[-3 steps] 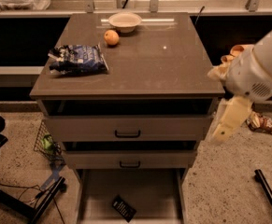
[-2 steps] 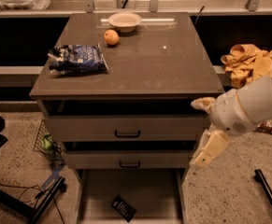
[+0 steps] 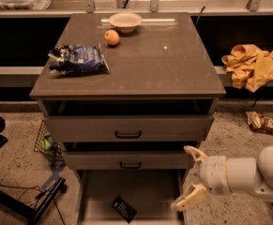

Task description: Pick rxbar chocolate from bottom drawer and place on counter

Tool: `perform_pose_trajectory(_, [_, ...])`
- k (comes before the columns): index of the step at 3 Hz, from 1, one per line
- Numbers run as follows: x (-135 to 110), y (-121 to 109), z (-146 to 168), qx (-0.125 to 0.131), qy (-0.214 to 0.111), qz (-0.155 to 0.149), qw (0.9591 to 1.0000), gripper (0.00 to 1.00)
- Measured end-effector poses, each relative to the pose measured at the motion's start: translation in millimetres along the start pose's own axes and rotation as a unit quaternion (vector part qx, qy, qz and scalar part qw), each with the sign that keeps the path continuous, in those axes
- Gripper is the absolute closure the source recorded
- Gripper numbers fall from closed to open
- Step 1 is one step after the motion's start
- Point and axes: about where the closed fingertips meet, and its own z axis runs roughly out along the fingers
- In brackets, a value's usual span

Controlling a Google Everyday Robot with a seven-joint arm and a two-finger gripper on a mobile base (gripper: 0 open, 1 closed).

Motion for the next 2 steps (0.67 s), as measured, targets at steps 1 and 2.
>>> perform_pose_trajectory(1, [9.2, -14.6, 3.9, 0.032, 0.000, 0.002, 0.9995, 0.00])
perform_pose_trajectory(2, [8.6, -14.5, 3.8, 0.031, 0.000, 0.001, 0.9995, 0.00])
